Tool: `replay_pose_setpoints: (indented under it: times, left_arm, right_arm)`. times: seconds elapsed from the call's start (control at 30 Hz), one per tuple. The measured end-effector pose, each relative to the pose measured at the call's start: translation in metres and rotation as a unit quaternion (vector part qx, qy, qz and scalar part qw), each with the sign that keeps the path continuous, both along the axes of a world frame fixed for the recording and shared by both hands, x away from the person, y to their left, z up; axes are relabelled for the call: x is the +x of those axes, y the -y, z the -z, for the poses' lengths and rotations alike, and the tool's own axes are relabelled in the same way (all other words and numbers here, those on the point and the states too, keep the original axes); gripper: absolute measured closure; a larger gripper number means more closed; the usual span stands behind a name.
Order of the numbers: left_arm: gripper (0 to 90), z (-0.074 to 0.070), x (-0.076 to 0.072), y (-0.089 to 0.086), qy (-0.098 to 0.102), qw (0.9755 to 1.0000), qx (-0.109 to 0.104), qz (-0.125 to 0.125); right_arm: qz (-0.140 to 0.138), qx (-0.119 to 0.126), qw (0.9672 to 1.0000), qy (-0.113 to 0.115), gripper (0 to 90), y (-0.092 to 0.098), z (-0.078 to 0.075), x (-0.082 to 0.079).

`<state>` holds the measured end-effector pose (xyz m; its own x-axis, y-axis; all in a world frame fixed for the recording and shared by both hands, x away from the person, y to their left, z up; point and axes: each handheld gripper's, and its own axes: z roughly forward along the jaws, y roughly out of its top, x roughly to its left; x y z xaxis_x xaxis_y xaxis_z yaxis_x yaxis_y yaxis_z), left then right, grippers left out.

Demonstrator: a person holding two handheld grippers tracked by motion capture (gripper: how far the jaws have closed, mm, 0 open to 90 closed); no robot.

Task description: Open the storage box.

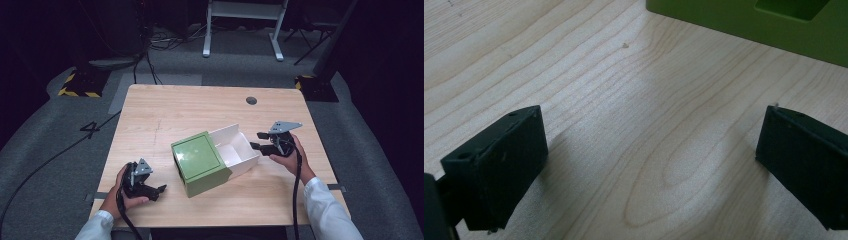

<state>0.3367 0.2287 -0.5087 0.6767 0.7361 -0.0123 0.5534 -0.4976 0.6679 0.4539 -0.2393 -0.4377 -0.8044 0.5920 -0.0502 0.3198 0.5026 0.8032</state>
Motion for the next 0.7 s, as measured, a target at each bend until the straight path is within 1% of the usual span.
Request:
replay_pose_setpoints:
  times: [0.07, 0.1, 0.2, 0.33, 0.47, 0.5, 0.6, 0.63, 0.7]
  left_arm:
    - [0.5, 0.0, 0.0, 0.0, 0.001, 1.0, 0.0, 0.0]
    - [0.5, 0.0, 0.0, 0.0, 0.0, 1.0, 0.0, 0.0]
    - [0.5, 0.0, 0.0, 0.0, 0.001, 1.0, 0.0, 0.0]
    - [0.5, 0.0, 0.0, 0.0, 0.001, 1.0, 0.0, 0.0]
    - [0.5, 0.0, 0.0, 0.0, 0.0, 1.0, 0.0, 0.0]
    - [0.5, 0.0, 0.0, 0.0, 0.0, 1.0, 0.0, 0.0]
    - [0.5, 0.0, 0.0, 0.0, 0.0, 1.0, 0.0, 0.0]
    - [0.5, 0.0, 0.0, 0.0, 0.001, 1.0, 0.0, 0.0]
    - [0.5, 0.0, 0.0, 0.0, 0.001, 1.0, 0.0, 0.0]
  right_arm:
    - [0.001, 0.004, 1.0, 0.006, 42.8, 0.004, -0.006, -0.004]
    - [0.001, 0.004, 1.0, 0.006, 42.8, 0.004, -0.006, -0.004]
    - [0.004, 0.005, 0.9998, 0.019, 39.3, 0.01, -0.015, -0.01]
    - [0.005, 0.001, 0.9997, 0.024, 36.2, 0.014, -0.019, -0.015]
    - [0.009, -0.002, 0.9997, 0.023, 31.0, 0.018, -0.02, -0.021]
    - [0.01, -0.006, 0.9996, 0.028, 29.5, 0.02, -0.02, -0.023]
    - [0.013, -0.006, 0.9995, 0.028, 26.8, 0.021, -0.021, -0.026]
    - [0.015, -0.007, 0.9994, 0.032, 25.5, 0.023, -0.021, -0.028]
    - [0.014, -0.009, 0.9992, 0.035, 25.2, 0.025, -0.022, -0.031]
